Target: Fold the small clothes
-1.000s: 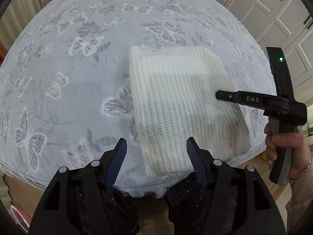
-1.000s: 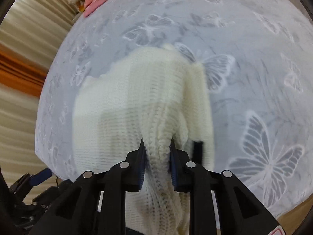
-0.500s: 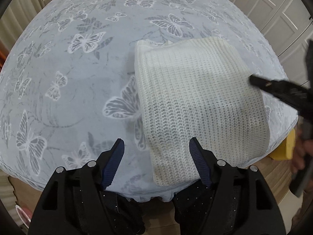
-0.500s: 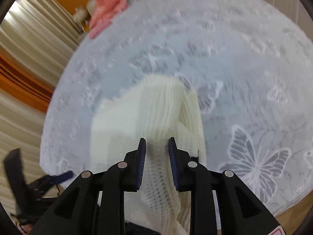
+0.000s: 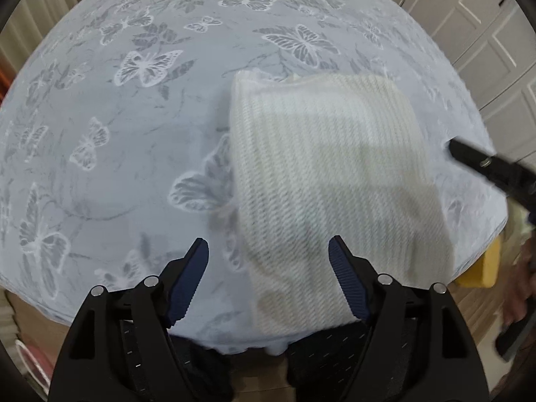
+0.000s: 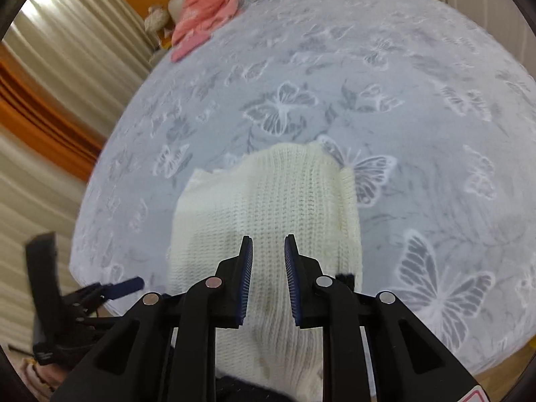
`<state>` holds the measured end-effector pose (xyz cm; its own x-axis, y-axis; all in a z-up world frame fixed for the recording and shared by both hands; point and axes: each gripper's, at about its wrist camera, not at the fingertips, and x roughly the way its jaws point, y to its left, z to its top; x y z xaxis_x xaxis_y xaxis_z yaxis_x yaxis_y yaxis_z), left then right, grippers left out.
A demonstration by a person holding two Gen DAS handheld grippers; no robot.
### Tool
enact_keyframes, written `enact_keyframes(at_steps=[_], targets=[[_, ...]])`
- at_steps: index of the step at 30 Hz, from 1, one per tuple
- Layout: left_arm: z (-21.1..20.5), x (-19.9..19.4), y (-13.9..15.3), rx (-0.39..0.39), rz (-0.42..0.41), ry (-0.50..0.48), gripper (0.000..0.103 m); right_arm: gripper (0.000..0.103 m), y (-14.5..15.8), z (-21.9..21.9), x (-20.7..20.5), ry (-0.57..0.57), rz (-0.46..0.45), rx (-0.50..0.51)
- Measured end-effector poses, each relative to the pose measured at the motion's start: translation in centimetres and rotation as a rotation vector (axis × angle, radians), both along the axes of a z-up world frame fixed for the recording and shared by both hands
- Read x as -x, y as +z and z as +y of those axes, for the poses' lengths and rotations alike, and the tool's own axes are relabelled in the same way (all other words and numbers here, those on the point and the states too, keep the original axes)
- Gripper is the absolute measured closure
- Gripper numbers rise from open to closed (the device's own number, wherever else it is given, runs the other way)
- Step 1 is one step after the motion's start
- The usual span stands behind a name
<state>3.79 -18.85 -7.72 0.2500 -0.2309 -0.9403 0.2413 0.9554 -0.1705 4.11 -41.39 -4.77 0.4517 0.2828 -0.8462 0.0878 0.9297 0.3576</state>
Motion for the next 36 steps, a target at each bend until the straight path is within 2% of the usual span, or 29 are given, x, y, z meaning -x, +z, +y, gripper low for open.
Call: enact_keyframes(at_steps=[1,3,4,5,7,10,12,15,16,18,19,21,22,23,24,26,28,29,30,31,32,33,35,36], targets=[[-0.6,-0.3,0.1,0.005,-0.005,-0.003,0.031,0.085,-1.2,0.1,-1.0,0.004,0.028,0.018],[-1.8,-0.8,0.0,0.007,-0.027,-0.029,0.028,0.094,-4.9,-0.4,-2.7,-0.008,0.129,0.056],[-2.3,-1.1,-0.5,-0.012,-0.029,-0.040,0.028,0.096,-6.4,-0.6,-3.3,-0.002,0.148,0.064],[-3.0,-1.5,-1.4,-0.070,-0.017,-0.044,0.028,0.097,-6.9,-1.0,-3.6,-0.005,0.112,0.032],[-3.5,-2.2,-2.9,-0.116,0.015,-0.042,0.028,0.095,-5.6,-1.6,-3.6,-0.036,0.139,-0.012],[-3.4,-2.2,-2.9,-0.095,0.021,-0.031,0.028,0.086,-2.7,-1.2,-2.0,-0.032,0.082,0.024],[-3.5,-2.1,-2.8,-0.108,0.010,-0.037,0.027,0.081,-1.2,-1.4,0.3,-0.049,0.051,0.051],[-3.4,-1.9,-2.7,-0.112,0.007,-0.033,0.026,0.065,-1.7,-2.3,2.3,-0.099,0.050,0.041],[-3.4,-1.9,-2.8,-0.108,0.012,-0.030,0.026,0.057,-2.1,-2.6,3.1,-0.118,0.067,0.041],[-3.2,-1.9,-2.7,-0.098,0.023,-0.015,0.026,0.052,-3.1,-2.8,3.0,-0.131,0.088,0.038],[-3.2,-1.9,-2.7,-0.096,0.025,-0.009,0.026,0.046,-3.7,-2.9,3.0,-0.137,0.102,0.025],[-3.2,-1.9,-2.6,-0.098,0.027,-0.006,0.025,0.045,-5.1,-2.9,2.9,-0.138,0.140,-0.023],[-3.2,-1.9,-2.6,-0.101,0.025,-0.007,0.025,0.057,-5.8,-2.7,2.7,-0.115,0.145,-0.048],[-3.3,-1.7,-2.5,-0.104,0.024,-0.008,0.025,0.077,-6.2,-2.3,2.6,-0.098,0.149,-0.059],[-3.3,-1.7,-2.5,-0.107,0.022,-0.011,0.025,0.077,-6.3,-2.1,2.5,-0.090,0.157,-0.051],[-3.3,-1.7,-2.3,-0.113,0.019,-0.018,0.024,0.085,-4.9,-2.3,2.8,-0.099,0.118,-0.035],[-3.2,-1.6,-2.1,-0.113,0.012,-0.023,0.022,0.089,-3.9,-3.0,3.4,-0.132,0.087,-0.028],[-3.3,-1.5,-2.0,-0.115,0.008,-0.025,0.021,0.093,-4.2,-3.7,3.7,-0.151,0.089,-0.025],[-3.3,-1.5,-2.1,-0.118,0.006,-0.030,0.021,0.093,-5.0,-4.0,3.7,-0.155,0.106,-0.020],[-3.4,-1.5,-2.3,-0.121,0.009,-0.036,0.021,0.087,-6.6,-4.3,3.6,-0.143,0.147,-0.033],[-3.5,-1.5,-2.5,-0.125,0.013,-0.037,0.021,0.073,-7.5,-4.5,3.5,-0.135,0.173,-0.051],[-3.6,-1.5,-2.7,-0.130,0.018,-0.037,0.021,0.068,-7.7,-4.7,3.5,-0.144,0.182,-0.063],[-3.4,-1.5,-2.5,-0.107,0.024,-0.033,0.020,0.055,-6.1,-5.3,3.9,-0.175,0.136,-0.081],[-3.1,-1.6,-2.1,-0.066,0.030,-0.025,0.018,0.049,-5.3,-5.5,4.1,-0.187,0.108,-0.085]])
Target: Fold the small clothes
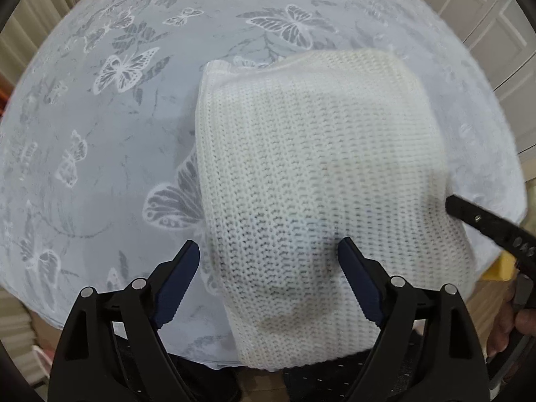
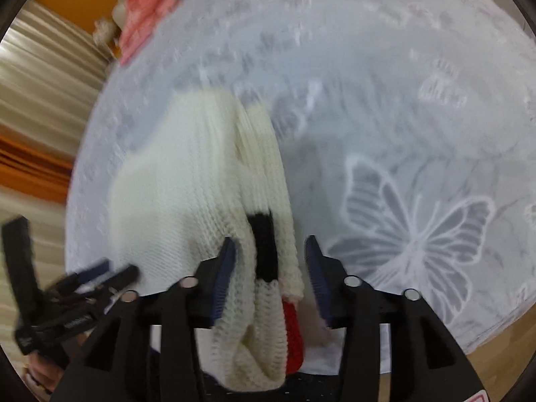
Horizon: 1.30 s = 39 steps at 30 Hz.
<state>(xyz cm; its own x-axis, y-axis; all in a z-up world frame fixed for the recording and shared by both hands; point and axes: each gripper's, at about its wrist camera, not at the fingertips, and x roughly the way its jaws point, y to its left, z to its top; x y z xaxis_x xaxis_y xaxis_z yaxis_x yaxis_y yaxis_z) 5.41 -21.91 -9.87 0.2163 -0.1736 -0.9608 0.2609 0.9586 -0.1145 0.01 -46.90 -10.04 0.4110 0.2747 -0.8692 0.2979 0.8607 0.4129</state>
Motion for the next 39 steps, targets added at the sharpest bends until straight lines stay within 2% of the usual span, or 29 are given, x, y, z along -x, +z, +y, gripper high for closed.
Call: enact_keyframes(at_steps=[1,2,3,6,7,9,12,14,15,17,18,19,21,24,27,31,36,39], targets=[[0.4,-0.1,0.2,0.039,0.008,0.014,0.016,0.033,0.6,-0.2,0.1,-0.017,-0.025,0.003],[1.1,-0.5,0.3,0.110,0.025,0.048,0.014,0.025,1.0,-0.4,0.1,-0.027,-0.048,-0.006],[2.0,-1.0,0.2,0.185,0.054,0.093,0.013,0.025,0.9,-0.5,-0.1,-0.022,-0.052,-0.021],[4.1,-2.7,-1.3,0.307,0.139,0.225,0.012,0.025,-1.0,-0.5,-1.2,-0.006,0.002,-0.066],[4.6,-3.1,-2.1,0.333,0.166,0.256,0.012,0.025,-2.2,-0.2,-2.0,-0.004,0.042,-0.085],[5.1,-4.0,-4.2,0.319,0.235,0.305,0.012,0.024,-3.8,0.0,-2.6,-0.009,0.086,-0.120],[5.8,-4.3,-6.3,0.396,0.280,0.347,0.006,0.022,-6.0,0.3,-3.0,-0.043,0.092,-0.241],[6.0,-4.3,-6.8,0.437,0.278,0.373,0.005,0.019,-6.7,0.5,-2.9,-0.088,0.074,-0.286],[5.9,-4.3,-6.8,0.443,0.272,0.378,0.005,0.021,-6.7,0.6,-2.9,-0.097,0.064,-0.290],[5.4,-4.3,-6.7,0.439,0.259,0.361,0.007,0.043,-6.7,1.0,-2.9,-0.085,0.046,-0.305],[5.2,-4.1,-6.4,0.451,0.257,0.343,0.027,0.048,-6.7,1.0,-2.8,-0.090,0.044,-0.311],[4.6,-4.3,-6.1,0.482,0.266,0.314,0.033,0.056,-6.5,1.0,-2.7,-0.090,0.040,-0.312],[4.0,-4.4,-5.0,0.459,0.257,0.297,0.051,0.062,-5.1,1.0,-2.5,-0.077,0.016,-0.290],[3.0,-4.3,-2.2,0.451,0.225,0.236,0.063,0.064,-2.1,0.7,-1.9,-0.074,-0.043,-0.266],[1.6,-3.7,1.8,0.496,0.188,0.175,0.064,0.064,1.8,0.5,-0.9,-0.071,-0.096,-0.199],[-0.8,-2.4,7.0,0.523,0.122,0.085,0.064,0.064,7.4,-0.7,1.9,-0.098,-0.188,-0.157],[-2.9,0.8,14.7,0.554,-0.012,-0.051,0.064,0.064,14.1,-2.1,5.9,-0.142,-0.319,-0.116],[-2.4,3.0,18.8,0.581,-0.081,-0.110,0.063,0.064,18.6,-1.6,8.2,-0.151,-0.413,-0.080]])
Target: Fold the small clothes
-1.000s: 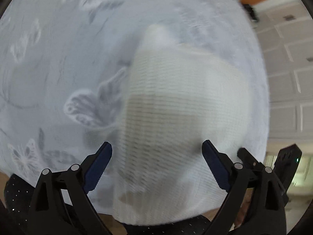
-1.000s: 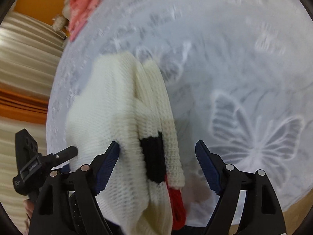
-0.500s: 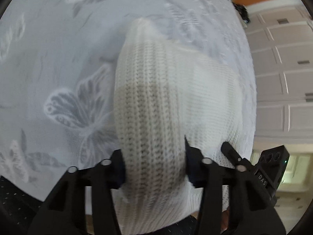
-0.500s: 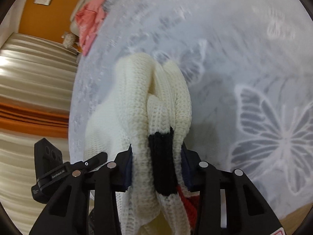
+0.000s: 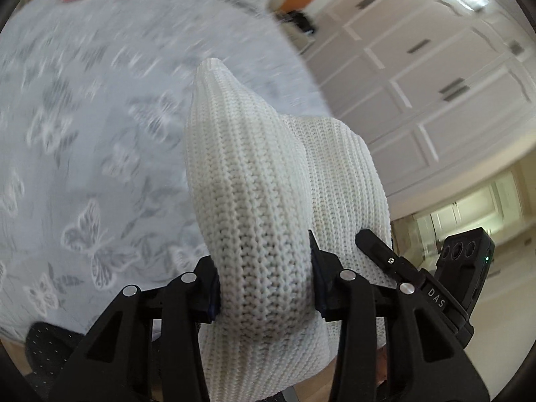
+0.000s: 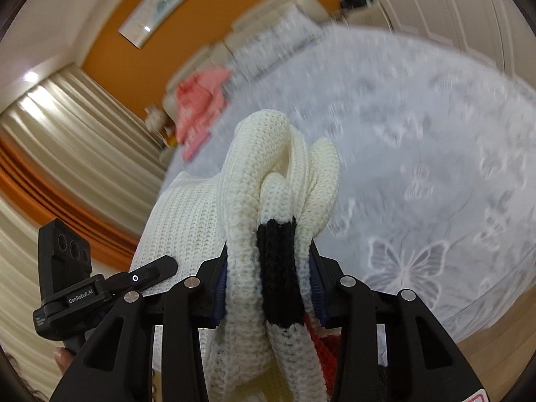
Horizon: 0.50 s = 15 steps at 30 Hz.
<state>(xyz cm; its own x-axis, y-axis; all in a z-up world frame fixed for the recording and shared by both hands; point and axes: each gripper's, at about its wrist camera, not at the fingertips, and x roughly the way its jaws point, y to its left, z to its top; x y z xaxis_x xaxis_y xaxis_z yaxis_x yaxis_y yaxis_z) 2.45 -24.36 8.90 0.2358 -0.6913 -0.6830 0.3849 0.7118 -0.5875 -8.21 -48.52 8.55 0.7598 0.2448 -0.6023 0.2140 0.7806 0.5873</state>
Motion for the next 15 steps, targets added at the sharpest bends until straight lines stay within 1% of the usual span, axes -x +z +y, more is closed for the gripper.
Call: enact_keyframes(at_steps=[1,5,9,13,15], targets=[[0.2,0.5,1.0,0.010,-0.021,-0.008,0.063,0.064,1.3,0.1,0.8,-0.005,-0.027,0.009],[1.6,3.7,6.6,0.039,-0.162,-0.044,0.063,0.064,6.6,1.4,4.4,-0.012,-0.152,0.057],[3.8,6.3,11.5,0.072,-0.290,-0.052,0.062,0.064,10.6,3.4,6.3,0.007,-0.255,0.091],[7.4,7.6,14.6,0.102,-0.375,-0.038,0.061,0.063,14.2,6.2,6.9,0.062,-0.343,0.143],[9.2,8.0,15.6,0.107,-0.409,-0.019,0.061,0.063,15.1,7.4,6.6,0.088,-0.373,0.150]])
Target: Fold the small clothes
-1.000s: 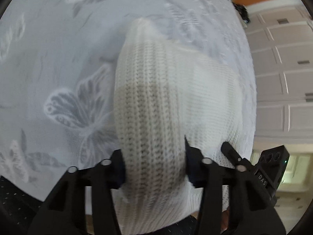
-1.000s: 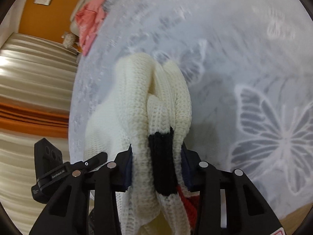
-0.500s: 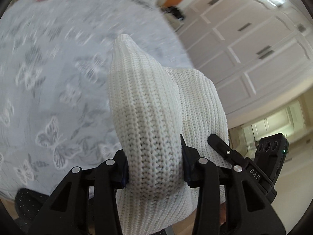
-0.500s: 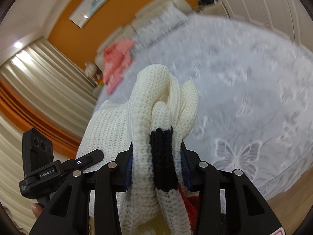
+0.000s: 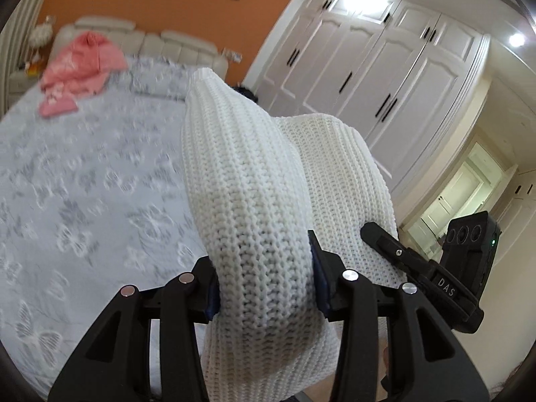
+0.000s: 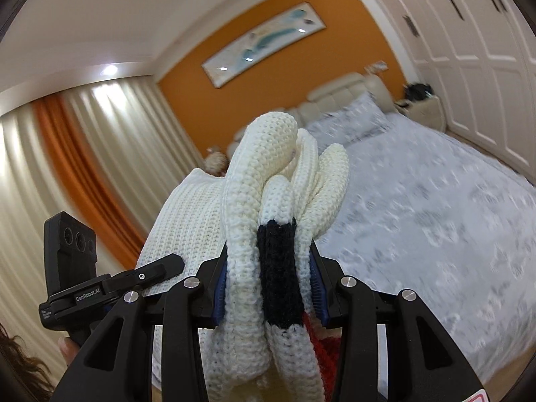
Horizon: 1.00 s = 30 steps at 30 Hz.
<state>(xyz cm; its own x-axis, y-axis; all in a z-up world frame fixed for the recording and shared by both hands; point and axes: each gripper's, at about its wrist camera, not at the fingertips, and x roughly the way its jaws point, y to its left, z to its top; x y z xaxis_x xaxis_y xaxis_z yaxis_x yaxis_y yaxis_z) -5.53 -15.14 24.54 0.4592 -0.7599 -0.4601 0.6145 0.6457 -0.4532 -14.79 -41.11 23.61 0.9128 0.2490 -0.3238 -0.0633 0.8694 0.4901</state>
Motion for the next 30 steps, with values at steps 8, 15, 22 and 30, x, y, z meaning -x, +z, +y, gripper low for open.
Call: enact_keyframes(at_steps=[8,15,22,30], targets=[[8.8,-1.1,1.2,-0.015,-0.061,0.122,0.061,0.063,0.6,7.2,-5.4,0.172,-0.026,0.017],[14.5,-4.5,-1.3,-0.032,-0.026,0.193,0.060,0.063,-1.8,12.7,-11.1,0.250,0.021,0.014],[17.2,-9.7,-9.0,-0.091,0.052,0.264,0.054,0.056,-10.0,16.0,-17.6,0.265,0.173,0.029],[18.3,-14.8,-30.3,-0.466,0.393,0.427,0.052,0.074,-29.8,13.8,-21.9,0.110,0.691,0.145]])
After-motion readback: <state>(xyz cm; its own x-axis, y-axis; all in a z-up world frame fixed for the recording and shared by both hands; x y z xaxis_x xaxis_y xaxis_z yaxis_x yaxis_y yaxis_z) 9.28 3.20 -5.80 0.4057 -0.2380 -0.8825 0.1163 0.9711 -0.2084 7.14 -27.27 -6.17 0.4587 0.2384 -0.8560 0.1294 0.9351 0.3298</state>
